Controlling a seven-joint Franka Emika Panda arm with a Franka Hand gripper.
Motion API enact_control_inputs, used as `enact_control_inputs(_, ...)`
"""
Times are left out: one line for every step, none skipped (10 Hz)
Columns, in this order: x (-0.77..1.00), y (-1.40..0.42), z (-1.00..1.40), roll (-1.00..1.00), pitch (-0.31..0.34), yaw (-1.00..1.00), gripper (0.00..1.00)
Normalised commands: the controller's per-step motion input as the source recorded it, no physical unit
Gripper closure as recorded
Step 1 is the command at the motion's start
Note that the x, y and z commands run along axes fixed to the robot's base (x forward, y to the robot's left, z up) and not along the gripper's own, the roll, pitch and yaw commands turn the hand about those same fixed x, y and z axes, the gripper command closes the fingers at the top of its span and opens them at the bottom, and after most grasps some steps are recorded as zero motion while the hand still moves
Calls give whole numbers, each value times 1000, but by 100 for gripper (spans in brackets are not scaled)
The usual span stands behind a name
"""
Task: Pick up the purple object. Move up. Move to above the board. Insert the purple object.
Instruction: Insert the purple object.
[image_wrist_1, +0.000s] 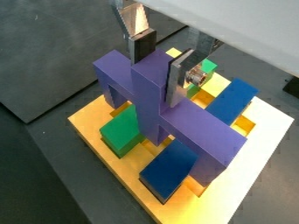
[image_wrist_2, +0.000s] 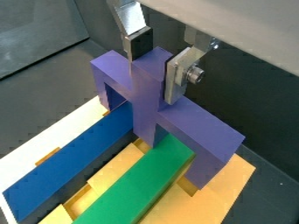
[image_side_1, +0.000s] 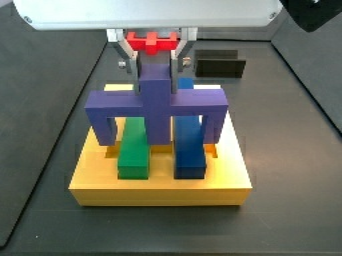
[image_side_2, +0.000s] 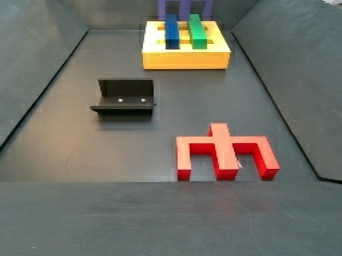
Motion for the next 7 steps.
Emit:
enact_control_inputs(0,-9,-117,-10,-30,86,100)
enact_control_inputs(0,-26,0,0,0,143,100)
enact_control_inputs(0,-94,94,3,0,166,100)
enact_control_inputs(0,-17,0,0,0,86,100)
enact_control_inputs(11,-43,126,0,0,80,100)
enact_control_inputs(0,0,80,0,0,46,100)
enact_control_inputs(0,0,71,0,0,23,100)
